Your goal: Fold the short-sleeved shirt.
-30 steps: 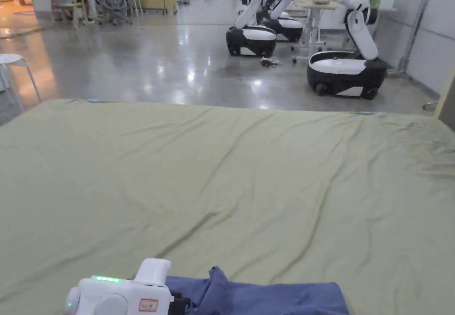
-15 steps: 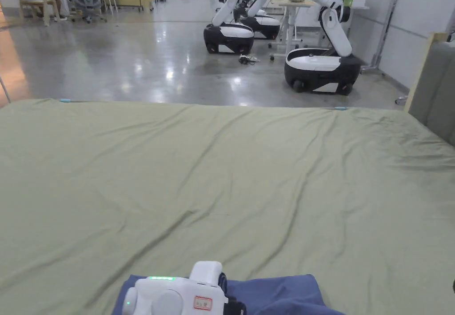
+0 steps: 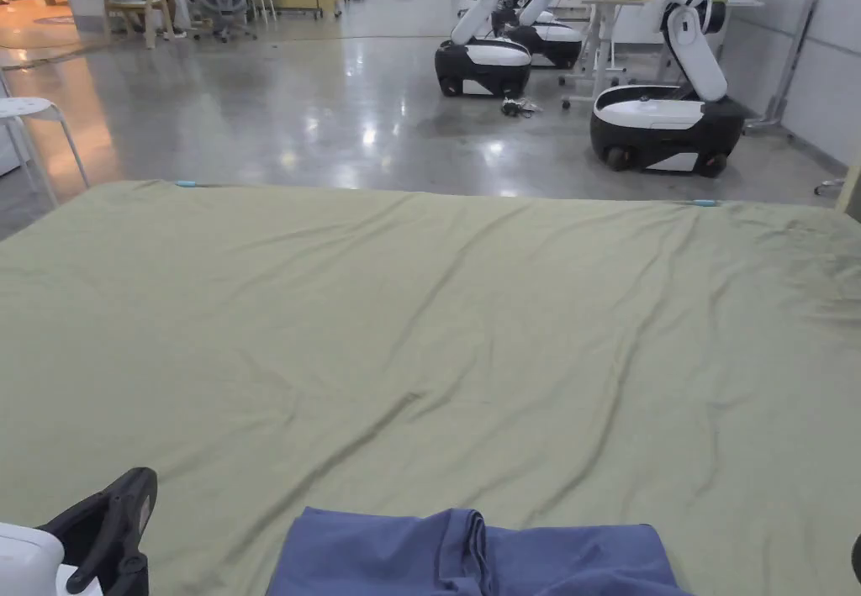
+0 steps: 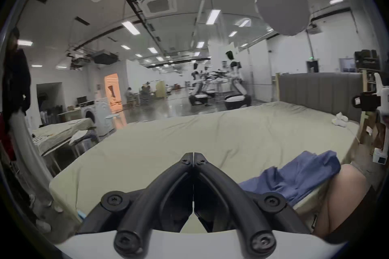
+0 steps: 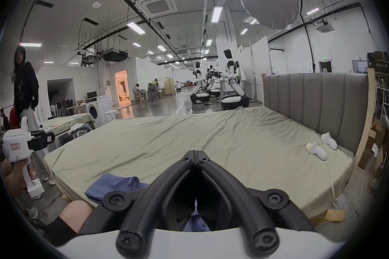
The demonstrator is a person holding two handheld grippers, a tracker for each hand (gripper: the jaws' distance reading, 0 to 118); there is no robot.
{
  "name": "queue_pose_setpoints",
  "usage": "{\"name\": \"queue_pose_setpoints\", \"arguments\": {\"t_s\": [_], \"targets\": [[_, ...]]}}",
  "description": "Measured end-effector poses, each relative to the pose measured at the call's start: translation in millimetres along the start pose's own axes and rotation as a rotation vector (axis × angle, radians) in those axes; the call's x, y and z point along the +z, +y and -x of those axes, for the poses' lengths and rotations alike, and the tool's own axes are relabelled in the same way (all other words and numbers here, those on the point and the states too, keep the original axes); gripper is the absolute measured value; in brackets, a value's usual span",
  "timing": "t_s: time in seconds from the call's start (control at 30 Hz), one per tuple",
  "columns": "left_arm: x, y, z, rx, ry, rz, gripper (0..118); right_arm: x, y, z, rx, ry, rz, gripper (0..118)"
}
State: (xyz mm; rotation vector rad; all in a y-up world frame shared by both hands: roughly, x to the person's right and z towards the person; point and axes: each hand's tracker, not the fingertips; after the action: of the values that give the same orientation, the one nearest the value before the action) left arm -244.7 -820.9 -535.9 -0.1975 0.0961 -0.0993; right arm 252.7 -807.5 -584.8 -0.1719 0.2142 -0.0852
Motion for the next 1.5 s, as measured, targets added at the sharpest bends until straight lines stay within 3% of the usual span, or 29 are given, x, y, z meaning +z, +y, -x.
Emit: {"name": "queue_pose_setpoints", "arguments": {"t_s": [0.13,0.17,0.27,0.3,0.37,0.4,0.5,0.6,0.77,0.8,0.83,0.87,0.9,0.93,0.97,1.03,1.07,1.27,1.37,1.5], "targets": [[-25,-7,14,0.160,-0.130,0.116,27,-5,9,3,0.004,0.026,-0.006,0],[-42,-11,18,0.231,-0.223,0.192,27,-4,12,4,0.010,0.024,-0.016,0],[-101,-33,32,0.470,-0.488,0.420,118,0,22,1,0.004,0.025,-0.044,0],[-111,-35,42,0.544,-0.551,0.395,115,1,23,0,0.004,0.020,-0.049,0],[-144,-57,50,0.713,-0.655,0.564,117,6,26,-3,0.002,0.011,-0.057,0],[-158,-61,34,0.743,-0.642,0.638,117,7,26,-5,0.000,0.004,-0.059,0],[-177,-75,27,0.650,-0.638,0.748,118,11,25,-9,-0.002,-0.016,-0.055,0],[-213,-121,42,0.739,-0.694,0.830,118,11,23,-12,-0.001,-0.042,-0.041,0],[-219,-112,23,0.768,-0.708,0.767,115,7,20,-13,-0.006,-0.060,-0.021,0],[-217,-109,17,0.835,-0.803,0.757,101,6,19,-12,-0.006,-0.058,-0.018,0],[-213,-106,10,0.837,-0.825,0.746,67,4,18,-11,-0.005,-0.054,-0.014,0],[-209,-101,3,0.779,-0.805,0.738,9,2,17,-10,-0.003,-0.052,-0.011,0],[-206,-97,-7,0.716,-0.785,0.747,3,1,17,-9,-0.002,-0.050,-0.008,0],[-206,-98,-6,0.574,-0.655,0.769,3,-1,17,-7,-0.004,-0.045,-0.003,0],[-206,-99,-7,0.526,-0.579,0.758,3,-2,16,-6,-0.008,-0.040,-0.001,0],[-209,-106,-2,0.681,-0.678,0.739,3,-4,16,-4,-0.008,-0.028,-0.003,0],[-210,-106,8,0.728,-0.633,0.723,3,-5,16,-3,-0.005,-0.021,-0.002,0],[-174,-63,73,0.645,-0.562,0.620,3,-7,19,1,0.002,0.004,-0.012,0],[-153,-39,107,0.472,-0.330,0.615,3,-8,19,0,-0.001,0.012,-0.014,0],[-137,-36,138,0.483,-0.265,0.670,3,-9,12,-1,-0.012,0.015,-0.004,0]]}}
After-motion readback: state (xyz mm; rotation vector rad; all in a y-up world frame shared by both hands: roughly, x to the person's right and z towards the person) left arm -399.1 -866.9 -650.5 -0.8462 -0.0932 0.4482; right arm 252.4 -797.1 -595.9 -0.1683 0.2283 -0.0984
